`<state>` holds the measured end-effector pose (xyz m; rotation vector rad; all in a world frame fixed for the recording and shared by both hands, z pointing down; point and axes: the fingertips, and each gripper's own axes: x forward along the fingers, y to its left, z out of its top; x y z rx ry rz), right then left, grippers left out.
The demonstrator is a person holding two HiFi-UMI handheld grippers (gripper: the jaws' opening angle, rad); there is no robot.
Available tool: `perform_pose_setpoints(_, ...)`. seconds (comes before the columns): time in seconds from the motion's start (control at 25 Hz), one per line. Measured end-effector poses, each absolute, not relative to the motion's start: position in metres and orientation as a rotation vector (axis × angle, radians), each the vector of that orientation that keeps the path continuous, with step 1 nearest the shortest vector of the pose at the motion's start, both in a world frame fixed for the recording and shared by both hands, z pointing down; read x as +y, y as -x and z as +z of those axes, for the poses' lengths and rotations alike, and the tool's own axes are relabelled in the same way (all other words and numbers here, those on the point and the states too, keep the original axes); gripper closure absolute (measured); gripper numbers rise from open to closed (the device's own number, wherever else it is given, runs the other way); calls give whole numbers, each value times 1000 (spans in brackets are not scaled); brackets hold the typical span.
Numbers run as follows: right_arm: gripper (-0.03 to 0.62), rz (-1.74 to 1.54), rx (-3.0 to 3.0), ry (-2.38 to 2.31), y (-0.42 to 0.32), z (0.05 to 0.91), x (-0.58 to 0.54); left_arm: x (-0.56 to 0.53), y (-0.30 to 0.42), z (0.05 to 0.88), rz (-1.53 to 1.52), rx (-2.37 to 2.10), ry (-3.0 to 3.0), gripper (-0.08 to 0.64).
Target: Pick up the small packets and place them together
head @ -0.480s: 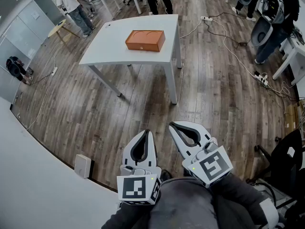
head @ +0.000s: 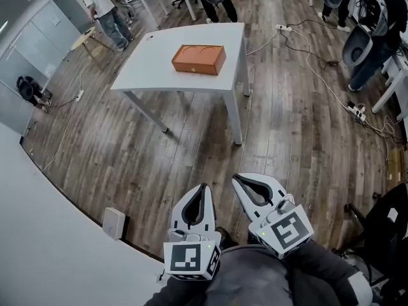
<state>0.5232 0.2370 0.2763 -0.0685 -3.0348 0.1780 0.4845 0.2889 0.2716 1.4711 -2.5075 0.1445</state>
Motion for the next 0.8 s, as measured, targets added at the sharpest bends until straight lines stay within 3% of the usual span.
perform_pose_setpoints(0.36,588,184,-2971,100,-467,305,236,287,-419,302,129,-2461,-1419,563)
perform_pose_setpoints(0.8,588,195,-2934,82,-316,307,225,275,-267,307,87,-2427,-1426,563)
